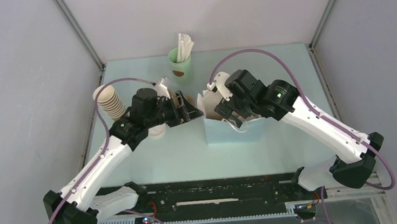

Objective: Pack the takeout coffee

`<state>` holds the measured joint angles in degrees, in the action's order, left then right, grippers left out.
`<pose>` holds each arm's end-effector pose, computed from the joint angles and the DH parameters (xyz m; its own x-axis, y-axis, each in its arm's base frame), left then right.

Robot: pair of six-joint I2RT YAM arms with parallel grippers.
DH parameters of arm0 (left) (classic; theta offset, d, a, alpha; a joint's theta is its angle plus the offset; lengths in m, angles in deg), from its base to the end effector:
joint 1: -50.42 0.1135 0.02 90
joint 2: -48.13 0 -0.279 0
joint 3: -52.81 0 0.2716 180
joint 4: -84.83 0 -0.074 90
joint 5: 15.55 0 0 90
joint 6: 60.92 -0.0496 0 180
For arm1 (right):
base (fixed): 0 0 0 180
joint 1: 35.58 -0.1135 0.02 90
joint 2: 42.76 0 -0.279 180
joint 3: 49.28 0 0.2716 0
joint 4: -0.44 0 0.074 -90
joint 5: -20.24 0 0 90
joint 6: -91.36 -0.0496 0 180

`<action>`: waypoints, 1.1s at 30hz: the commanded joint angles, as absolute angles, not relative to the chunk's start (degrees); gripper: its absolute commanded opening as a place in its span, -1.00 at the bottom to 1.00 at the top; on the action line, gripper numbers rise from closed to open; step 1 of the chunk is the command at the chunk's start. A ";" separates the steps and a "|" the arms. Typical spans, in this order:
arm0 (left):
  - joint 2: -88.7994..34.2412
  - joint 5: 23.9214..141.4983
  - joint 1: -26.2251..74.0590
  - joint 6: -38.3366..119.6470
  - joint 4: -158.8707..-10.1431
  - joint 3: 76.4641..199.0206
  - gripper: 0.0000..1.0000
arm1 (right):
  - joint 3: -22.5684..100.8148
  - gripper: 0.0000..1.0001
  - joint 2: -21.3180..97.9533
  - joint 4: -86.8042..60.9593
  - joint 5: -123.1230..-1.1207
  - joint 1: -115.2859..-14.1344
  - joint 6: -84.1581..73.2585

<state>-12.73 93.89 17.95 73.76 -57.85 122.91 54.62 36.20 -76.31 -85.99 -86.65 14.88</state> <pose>0.2095 -0.1529 0.3440 -0.8125 -0.2689 -0.5172 0.2569 0.6313 -0.7318 0.1918 0.2154 0.4063 -0.3310 -0.7669 -0.5498 -0.7361 0.5744 -0.3581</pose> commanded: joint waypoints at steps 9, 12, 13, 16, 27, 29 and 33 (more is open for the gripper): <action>-8.31 90.10 18.05 64.87 -54.30 127.84 0.77 | 63.23 0.99 35.19 -73.78 -96.74 -86.04 12.67; -6.96 87.11 18.05 62.48 -51.97 129.29 0.79 | 65.72 0.99 34.90 -73.79 -99.28 -85.87 11.72; -6.31 85.57 18.07 61.62 -51.25 129.80 0.80 | 66.54 0.99 34.51 -73.62 -100.31 -85.88 11.31; -4.02 80.22 18.06 59.01 -48.96 131.67 0.84 | 68.35 0.99 32.82 -72.48 -104.21 -85.86 9.57; -7.42 61.92 18.16 48.36 -48.94 138.55 0.98 | 59.36 0.99 14.81 -68.65 -109.21 -85.86 -0.56; -10.91 60.89 18.43 46.66 -51.72 140.16 1.00 | 55.74 0.99 9.61 -67.95 -109.18 -85.82 -0.86; -19.38 61.73 20.20 46.29 -57.02 145.24 0.97 | 51.53 0.99 3.20 -68.30 -107.15 -85.77 -2.51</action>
